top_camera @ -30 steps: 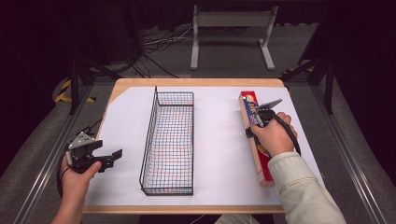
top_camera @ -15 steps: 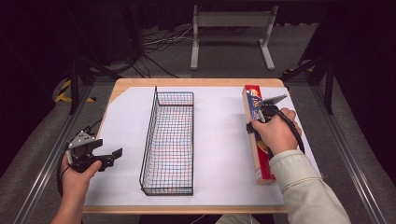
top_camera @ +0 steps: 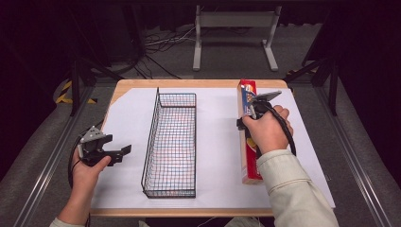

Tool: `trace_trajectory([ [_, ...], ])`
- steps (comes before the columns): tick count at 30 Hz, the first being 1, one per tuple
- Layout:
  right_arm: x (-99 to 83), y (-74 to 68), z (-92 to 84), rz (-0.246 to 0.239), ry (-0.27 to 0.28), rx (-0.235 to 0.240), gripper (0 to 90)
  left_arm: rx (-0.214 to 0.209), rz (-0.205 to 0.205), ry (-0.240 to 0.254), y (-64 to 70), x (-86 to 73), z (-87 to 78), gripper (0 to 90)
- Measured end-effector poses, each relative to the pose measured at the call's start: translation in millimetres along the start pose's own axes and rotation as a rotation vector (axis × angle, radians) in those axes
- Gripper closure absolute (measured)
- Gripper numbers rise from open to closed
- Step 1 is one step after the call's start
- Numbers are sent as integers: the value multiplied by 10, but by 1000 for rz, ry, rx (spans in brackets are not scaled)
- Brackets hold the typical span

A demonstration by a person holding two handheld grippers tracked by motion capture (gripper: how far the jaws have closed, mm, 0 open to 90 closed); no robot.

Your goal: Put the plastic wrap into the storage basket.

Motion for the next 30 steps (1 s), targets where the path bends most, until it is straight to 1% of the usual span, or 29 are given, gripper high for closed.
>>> trace_trajectory([
  [4, 43, -148, -61, 17, 2, 8, 398, -6, 10, 8, 37, 55, 18, 107],
  [7, 78, -247, -108, 20, 11, 7, 398, -11, 7, 12, 54, 82, 27, 106],
  [9, 94, -327, -147, 35, 12, 6, 398, -9, 8, 9, 53, 83, 43, 107],
  [11, 111, -394, -175, 39, 15, 10, 399, -9, 16, 1, 58, 75, 50, 107],
  [12, 111, -394, -175, 39, 15, 10, 399, -9, 16, 1, 58, 75, 50, 106],
  [13, 132, -471, -201, 49, 26, 11, 399, -9, 11, 6, 73, 72, 46, 107],
  [15, 136, -498, -209, 53, 25, 12, 399, -13, 11, 6, 75, 68, 35, 107],
  [16, 144, -544, -217, 61, 28, 16, 399, -10, 13, 7, 67, 63, 22, 107],
  [20, 156, -707, -228, 76, 24, 28, 400, -15, -4, 13, 54, 41, -3, 107],
  [21, 156, -707, -228, 76, 24, 28, 400, -15, -4, 13, 54, 41, -3, 107],
  [23, 176, -776, -228, 77, 34, 34, 399, -12, -11, 13, 44, 29, -14, 107],
  [26, 202, -869, -244, 85, 50, 22, 399, -11, -17, 10, 37, 17, -25, 107],
  [27, 203, -898, -252, 84, 48, 23, 399, -11, -19, 11, 38, 19, -28, 107],
  [28, 203, -898, -252, 84, 48, 23, 399, -11, -19, 11, 38, 19, -28, 107],
  [30, 204, -971, -267, 89, 46, 27, 399, -12, -20, 13, 49, 28, -32, 107],
])
Point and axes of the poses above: each handheld gripper's, and its own axes: z roughly forward along the jaws, x roughly out of its top, y roughly to its right, the point moved 9 cm from there along z, roughly forward along the jaws, and after that the axes turned 1 degree about -y, right-handed, at the moved point
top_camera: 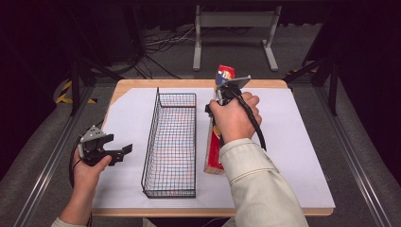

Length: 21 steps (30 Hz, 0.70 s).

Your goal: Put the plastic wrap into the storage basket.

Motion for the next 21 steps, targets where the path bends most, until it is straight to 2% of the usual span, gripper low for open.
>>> trace_trajectory([
  [3, -11, -61, -8, 7, 2, 8, 399, -7, 0, -2, 26, -15, 11, 107],
  [8, -48, -138, -25, 31, -2, -8, 399, -16, 4, -14, 50, -39, 51, 107],
  [13, -46, -299, -22, 38, -1, 45, 399, -14, 3, -9, 46, -23, 39, 108],
  [17, -67, -338, 32, 40, -9, 23, 399, -8, 0, -7, 27, -48, 33, 108],
  [21, -75, -428, 67, 43, -10, 40, 399, 6, -11, -4, -7, -97, -25, 109],
])
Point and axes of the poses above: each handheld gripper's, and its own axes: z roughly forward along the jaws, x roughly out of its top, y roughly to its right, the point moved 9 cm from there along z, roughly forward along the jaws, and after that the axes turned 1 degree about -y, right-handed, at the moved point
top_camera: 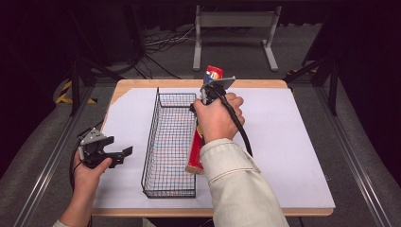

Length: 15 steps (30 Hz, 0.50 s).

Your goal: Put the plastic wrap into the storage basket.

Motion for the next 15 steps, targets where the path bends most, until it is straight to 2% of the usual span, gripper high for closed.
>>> trace_trajectory([
  [1, 0, 0, 0, 0, 0, 0, 399, 0, 0, 0, 0, 0, 0, 108],
  [2, -23, -76, 21, -10, -8, 7, 399, 10, -8, 2, -24, -26, -41, 109],
  [5, -46, -139, 38, -21, -15, 14, 399, 17, -13, 0, -46, -57, -69, 108],
  [7, -74, -229, 66, -24, -20, 28, 399, 22, -24, -5, -57, -99, -101, 109],
  [12, -133, -394, 159, -2, -20, 42, 398, 37, -30, -3, -93, -145, -166, 108],
  [15, -174, -465, 213, -10, -24, 51, 398, 44, -35, -4, -111, -170, -182, 108],
])
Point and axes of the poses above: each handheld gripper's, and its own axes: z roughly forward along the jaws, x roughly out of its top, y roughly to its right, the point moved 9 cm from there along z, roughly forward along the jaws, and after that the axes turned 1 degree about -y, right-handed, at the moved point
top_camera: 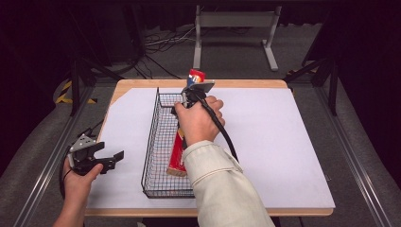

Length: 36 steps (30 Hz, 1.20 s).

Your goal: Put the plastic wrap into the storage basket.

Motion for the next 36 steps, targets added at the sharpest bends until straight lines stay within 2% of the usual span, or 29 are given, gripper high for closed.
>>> trace_trajectory([
  [7, -68, -131, 147, 7, 18, 17, 397, -1, -9, 2, -16, -16, -12, 108],
  [11, -103, -156, 223, 13, 16, 13, 397, 0, -4, 0, -24, -17, -4, 108],
  [24, -168, -153, 458, 24, 17, 19, 396, -1, -2, -4, -15, -22, 25, 108],
  [29, -216, -127, 595, 28, 6, 7, 395, -1, -7, -6, -19, -30, 33, 108],
  [36, -265, -129, 696, 27, 5, -3, 392, -1, -10, -8, -33, -41, 44, 108],
])
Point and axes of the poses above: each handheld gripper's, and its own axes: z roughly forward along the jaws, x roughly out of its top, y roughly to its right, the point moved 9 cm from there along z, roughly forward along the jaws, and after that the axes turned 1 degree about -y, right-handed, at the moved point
